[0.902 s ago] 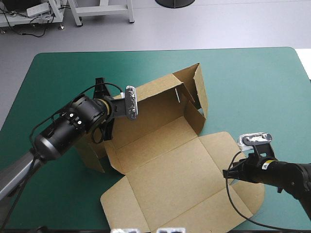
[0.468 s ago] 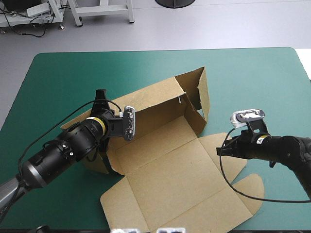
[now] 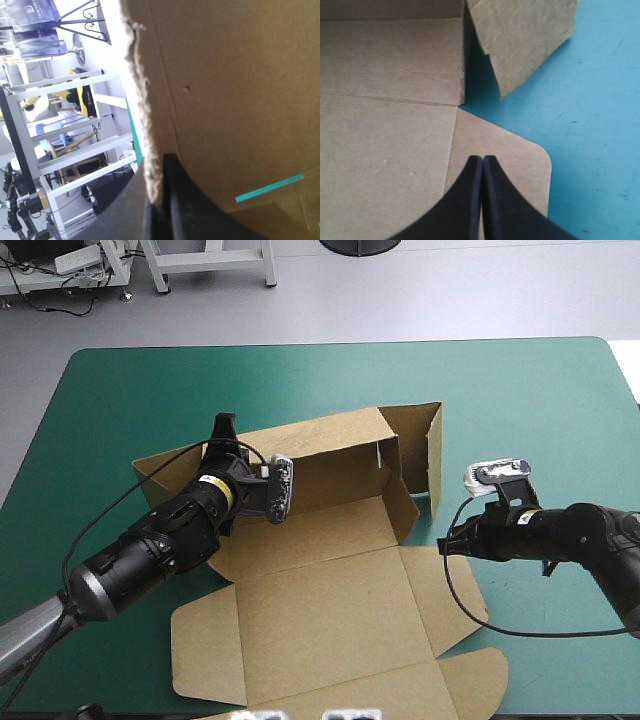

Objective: Fold the box

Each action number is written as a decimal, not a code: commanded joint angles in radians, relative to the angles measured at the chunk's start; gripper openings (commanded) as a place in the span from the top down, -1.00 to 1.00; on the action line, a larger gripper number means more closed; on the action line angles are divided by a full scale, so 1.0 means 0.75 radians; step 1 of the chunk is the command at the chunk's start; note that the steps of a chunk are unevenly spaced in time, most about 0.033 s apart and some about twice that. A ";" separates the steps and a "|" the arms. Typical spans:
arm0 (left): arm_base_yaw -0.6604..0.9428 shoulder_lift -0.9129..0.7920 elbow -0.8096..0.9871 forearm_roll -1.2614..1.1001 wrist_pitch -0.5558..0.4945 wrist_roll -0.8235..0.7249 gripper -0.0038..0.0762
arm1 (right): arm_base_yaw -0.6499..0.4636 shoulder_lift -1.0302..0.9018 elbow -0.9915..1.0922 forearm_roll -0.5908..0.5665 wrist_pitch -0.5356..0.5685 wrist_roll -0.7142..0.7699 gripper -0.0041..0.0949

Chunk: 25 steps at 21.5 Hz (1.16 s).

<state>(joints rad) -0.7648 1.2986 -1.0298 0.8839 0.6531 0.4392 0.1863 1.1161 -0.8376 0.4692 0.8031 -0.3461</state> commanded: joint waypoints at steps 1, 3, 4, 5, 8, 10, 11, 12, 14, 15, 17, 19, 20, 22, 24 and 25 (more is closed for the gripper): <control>-0.011 -0.015 -0.032 0.032 -0.051 -0.035 0.92 | -0.006 -0.018 -0.045 0.050 -0.037 -0.021 0.95; -0.011 -0.015 -0.032 0.012 -0.042 -0.038 0.92 | -0.006 -0.013 -0.061 0.056 -0.040 -0.021 0.95; -0.011 -0.015 -0.032 0.012 -0.041 -0.038 0.92 | -0.006 0.000 -0.105 0.056 -0.026 -0.021 0.95; -0.011 -0.014 -0.032 0.010 -0.041 -0.038 0.92 | -0.006 0.011 -0.143 0.056 -0.018 -0.021 0.95; -0.011 -0.004 -0.030 -0.046 -0.041 -0.038 0.92 | -0.006 0.063 -0.279 0.060 0.019 -0.021 0.95; -0.011 0.005 -0.025 -0.062 -0.039 -0.038 0.92 | -0.006 0.140 -0.431 0.060 0.049 -0.021 0.95; -0.011 0.006 -0.025 -0.068 -0.039 -0.038 0.92 | -0.006 0.180 -0.501 0.060 0.065 -0.021 0.95; -0.011 0.006 -0.025 -0.081 -0.039 -0.038 0.92 | -0.006 0.209 -0.548 0.060 0.083 -0.021 0.95; -0.011 0.006 -0.025 -0.139 -0.039 -0.038 0.92 | -0.006 0.328 -0.728 0.058 0.138 -0.021 0.95; -0.011 0.006 -0.025 -0.159 -0.039 -0.038 0.92 | -0.006 0.400 -0.837 0.056 0.151 -0.016 0.95; -0.011 0.006 -0.025 -0.159 -0.039 -0.038 0.92 | -0.006 0.503 -0.999 0.040 0.172 0.013 0.95; -0.011 0.006 -0.025 -0.165 -0.039 -0.038 0.92 | -0.006 0.614 -1.178 -0.003 0.253 0.056 0.95; -0.011 0.006 -0.025 -0.162 -0.039 -0.038 0.92 | -0.006 0.685 -1.293 -0.031 0.310 0.081 0.95; -0.011 0.006 -0.025 -0.162 -0.039 -0.038 0.92 | 0.004 0.818 -1.519 -0.119 0.407 0.152 0.95; -0.011 0.006 -0.025 -0.162 -0.039 -0.038 0.92 | 0.038 0.895 -1.680 -0.193 0.445 0.193 0.94; -0.011 0.006 -0.025 -0.162 -0.039 -0.038 0.92 | 0.050 0.912 -1.709 -0.217 0.457 0.201 0.94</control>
<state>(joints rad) -0.7639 1.3183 -1.0307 0.8121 0.6571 0.4125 0.2007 1.8051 -2.0106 0.3394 1.1476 -0.2225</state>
